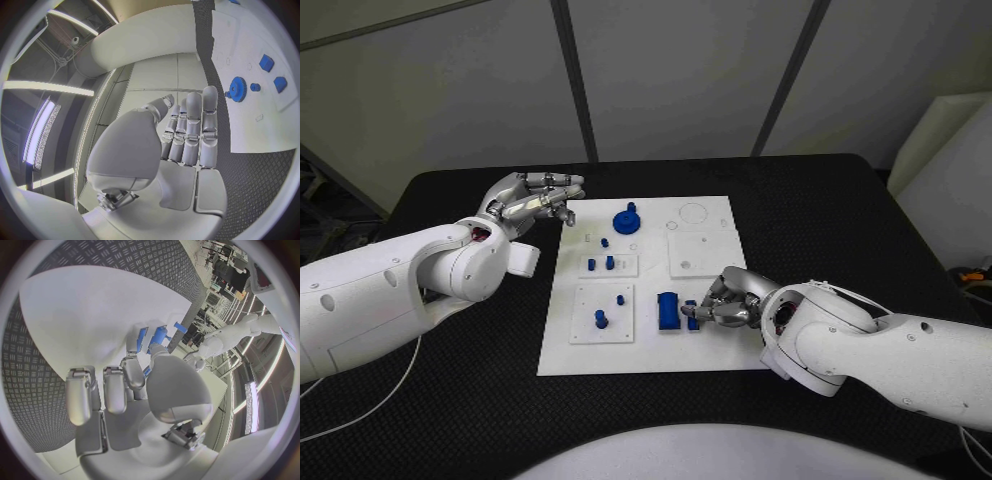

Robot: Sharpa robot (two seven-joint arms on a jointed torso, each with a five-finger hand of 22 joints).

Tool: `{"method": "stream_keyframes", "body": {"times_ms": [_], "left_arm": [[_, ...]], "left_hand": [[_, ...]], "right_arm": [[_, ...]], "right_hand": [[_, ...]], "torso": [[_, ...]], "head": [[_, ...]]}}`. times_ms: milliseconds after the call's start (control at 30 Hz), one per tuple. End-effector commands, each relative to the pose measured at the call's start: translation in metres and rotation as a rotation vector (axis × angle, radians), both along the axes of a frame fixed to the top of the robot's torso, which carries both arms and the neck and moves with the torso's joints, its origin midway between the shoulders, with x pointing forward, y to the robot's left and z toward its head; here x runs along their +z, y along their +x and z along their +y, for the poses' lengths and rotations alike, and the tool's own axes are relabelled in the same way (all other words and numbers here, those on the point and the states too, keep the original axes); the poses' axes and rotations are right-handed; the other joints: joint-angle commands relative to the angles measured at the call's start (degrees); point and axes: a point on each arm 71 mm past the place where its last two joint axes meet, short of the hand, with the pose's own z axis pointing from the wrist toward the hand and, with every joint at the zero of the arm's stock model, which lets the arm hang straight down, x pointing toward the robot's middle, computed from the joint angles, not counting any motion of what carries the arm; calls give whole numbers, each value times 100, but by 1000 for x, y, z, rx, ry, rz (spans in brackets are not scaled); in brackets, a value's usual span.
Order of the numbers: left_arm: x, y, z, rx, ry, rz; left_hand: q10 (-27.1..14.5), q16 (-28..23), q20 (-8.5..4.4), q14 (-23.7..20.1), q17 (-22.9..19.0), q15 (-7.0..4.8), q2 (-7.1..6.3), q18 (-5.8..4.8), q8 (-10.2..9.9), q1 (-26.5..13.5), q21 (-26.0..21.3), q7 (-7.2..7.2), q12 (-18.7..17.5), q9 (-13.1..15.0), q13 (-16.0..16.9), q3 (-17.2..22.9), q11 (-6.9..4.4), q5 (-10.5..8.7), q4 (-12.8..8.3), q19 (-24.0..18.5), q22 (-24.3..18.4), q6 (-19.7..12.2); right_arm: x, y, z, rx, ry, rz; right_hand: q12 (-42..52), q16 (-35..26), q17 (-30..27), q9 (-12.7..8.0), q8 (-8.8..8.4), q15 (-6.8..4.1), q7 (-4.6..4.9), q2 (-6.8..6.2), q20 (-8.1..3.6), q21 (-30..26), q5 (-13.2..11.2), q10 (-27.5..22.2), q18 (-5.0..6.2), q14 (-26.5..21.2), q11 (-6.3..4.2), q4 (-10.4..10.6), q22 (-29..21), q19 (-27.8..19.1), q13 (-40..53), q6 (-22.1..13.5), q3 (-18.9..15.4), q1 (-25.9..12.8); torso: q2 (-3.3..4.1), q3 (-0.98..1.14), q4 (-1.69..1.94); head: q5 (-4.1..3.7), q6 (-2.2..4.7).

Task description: Assemble the parts on the task board

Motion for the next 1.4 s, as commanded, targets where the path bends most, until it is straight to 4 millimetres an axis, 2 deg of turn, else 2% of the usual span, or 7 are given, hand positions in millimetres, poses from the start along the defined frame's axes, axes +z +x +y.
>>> {"method": "stream_keyframes", "body": {"times_ms": [33,233,467,800,1000,1167,1400], "left_arm": [[1,0,-1,-11,-8,-5],[1,0,-1,-10,-8,-5],[1,0,-1,-11,-8,-4],[-2,-1,0,-6,-7,0],[-8,1,3,28,-62,44],[-12,4,11,75,-114,76],[-16,12,18,146,-129,70]], "left_hand": [[-28,34,-5,-31,-5,3,11,-64,32,-22,30,22,38,-9,-5,2,3,5,-25,-30,9,-18],[-28,34,-5,-31,-5,3,11,-64,32,-22,30,22,38,-9,-5,2,3,5,-25,-30,9,-18],[-28,34,-5,-31,-5,3,11,-64,32,-22,30,22,38,-9,-5,2,3,5,-25,-30,9,-18],[-32,36,-3,-32,-11,5,16,-64,35,-36,30,23,42,-10,-7,3,4,6,-20,-33,11,-21],[-37,38,0,-35,-19,9,9,-65,38,-65,28,23,48,-11,-10,-7,6,3,-9,-37,12,-26],[-17,32,14,-71,-49,12,-16,-66,74,-177,-2,-10,87,-3,-11,-61,-11,-5,37,-80,0,-2],[-45,-1425,204,-1185,-829,229,-49,-153,129,-390,-1031,-30,1,-13,-128,-188,83,-26,189,-1440,-566,-5]], "right_arm": [[2,-2,2,22,13,-3],[2,-1,-3,22,6,-9],[2,2,-6,30,5,-36],[12,9,-26,-15,185,-116],[21,41,-46,-98,494,-91],[31,80,-58,-169,692,-109],[30,124,-62,-231,817,-166]], "right_hand": [[36,-22,552,7,40,-53,-13,11,-36,38,-24,40,-87,426,4,0,1509,594,102,-19,-27,-52],[29,-25,549,27,52,-61,-23,-38,-42,38,-132,37,-87,425,-5,-83,1509,594,107,-33,-60,141],[-31,-34,542,70,73,-71,-25,-48,-56,38,-1036,7,-87,422,-14,-507,1509,594,91,-71,34,1001],[-868,-424,11,-30,-175,41,153,-81,22,-392,-637,-387,38,283,130,-300,1198,305,-413,-446,-157,893],[-3242,-1793,-1523,-157,-484,210,378,39,189,-2080,-326,-1634,450,-197,332,-315,13,-753,-1989,-880,-150,1356],[-4102,-4283,-3689,-223,-628,442,586,169,395,-5077,-446,-2330,946,-1357,526,-348,-2038,-2515,-2819,-1089,8,1921],[-5437,-6286,-4687,-546,-844,825,689,179,755,-6674,-909,-2293,894,-2340,834,-140,-3180,-3206,-4714,-1072,298,2425]], "torso": [[-1,-2,-3],[0,-4,2],[3,-4,10],[-45,-5,-3],[-163,-41,-32],[-285,-76,-70],[-392,-110,-102]], "head": [[-17,-3],[-30,18],[-32,6],[-46,70],[-51,140],[-56,269],[-43,482]]}}
